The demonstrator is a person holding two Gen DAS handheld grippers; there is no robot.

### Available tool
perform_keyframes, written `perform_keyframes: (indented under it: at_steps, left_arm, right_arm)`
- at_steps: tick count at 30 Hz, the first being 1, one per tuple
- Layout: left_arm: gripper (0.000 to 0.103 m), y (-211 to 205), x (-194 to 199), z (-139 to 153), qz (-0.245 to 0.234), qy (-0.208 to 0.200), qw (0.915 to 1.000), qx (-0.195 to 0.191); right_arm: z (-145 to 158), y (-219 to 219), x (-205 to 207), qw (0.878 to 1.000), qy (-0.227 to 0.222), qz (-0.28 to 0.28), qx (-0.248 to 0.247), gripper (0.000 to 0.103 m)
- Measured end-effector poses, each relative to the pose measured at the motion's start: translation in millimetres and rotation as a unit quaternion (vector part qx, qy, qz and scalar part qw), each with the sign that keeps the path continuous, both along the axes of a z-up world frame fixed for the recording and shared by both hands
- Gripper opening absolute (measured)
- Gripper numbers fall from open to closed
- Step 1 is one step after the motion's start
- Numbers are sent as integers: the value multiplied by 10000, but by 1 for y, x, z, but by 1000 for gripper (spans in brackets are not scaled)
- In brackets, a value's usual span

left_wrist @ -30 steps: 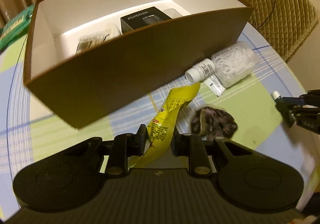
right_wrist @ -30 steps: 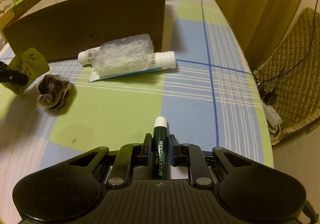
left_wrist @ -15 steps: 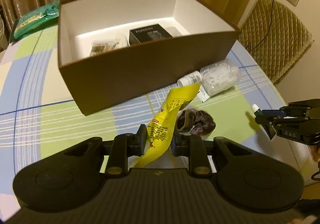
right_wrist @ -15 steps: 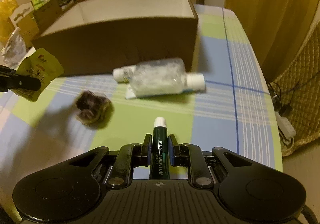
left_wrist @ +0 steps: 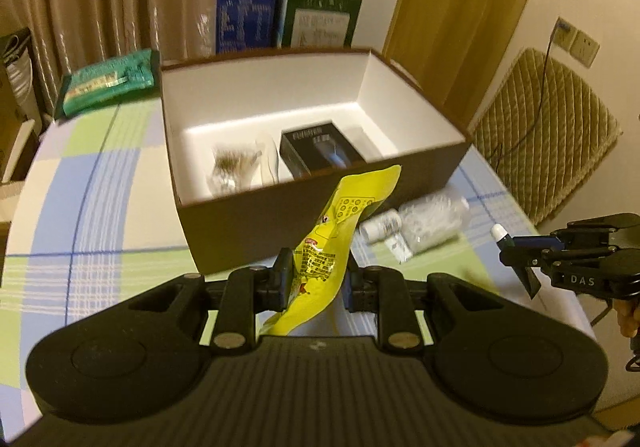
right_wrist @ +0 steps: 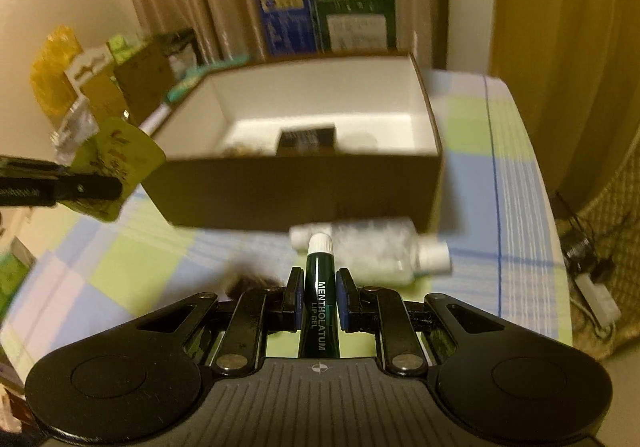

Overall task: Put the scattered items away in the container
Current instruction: 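Lift the yellow packet with the left gripper while the right carries the lip balm over the box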

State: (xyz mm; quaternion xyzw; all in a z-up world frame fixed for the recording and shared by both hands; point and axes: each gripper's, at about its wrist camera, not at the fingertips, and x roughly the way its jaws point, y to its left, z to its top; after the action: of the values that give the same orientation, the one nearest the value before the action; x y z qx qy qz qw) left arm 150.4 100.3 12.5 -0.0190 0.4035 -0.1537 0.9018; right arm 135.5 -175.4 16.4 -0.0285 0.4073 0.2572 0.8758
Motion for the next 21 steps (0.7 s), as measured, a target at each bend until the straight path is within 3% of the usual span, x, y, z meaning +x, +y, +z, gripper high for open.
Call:
perform_keyframes:
  at_steps: [11,21]
  left_arm:
    - [20,1,35,34,56,-480,9988,-52]
    - [20,-7,95,24,105,-375,9991,165]
  right_arm:
    - [41,26,63,9980,-571,166,232,13]
    - [40,55,135,9978,-641,167,67,13]
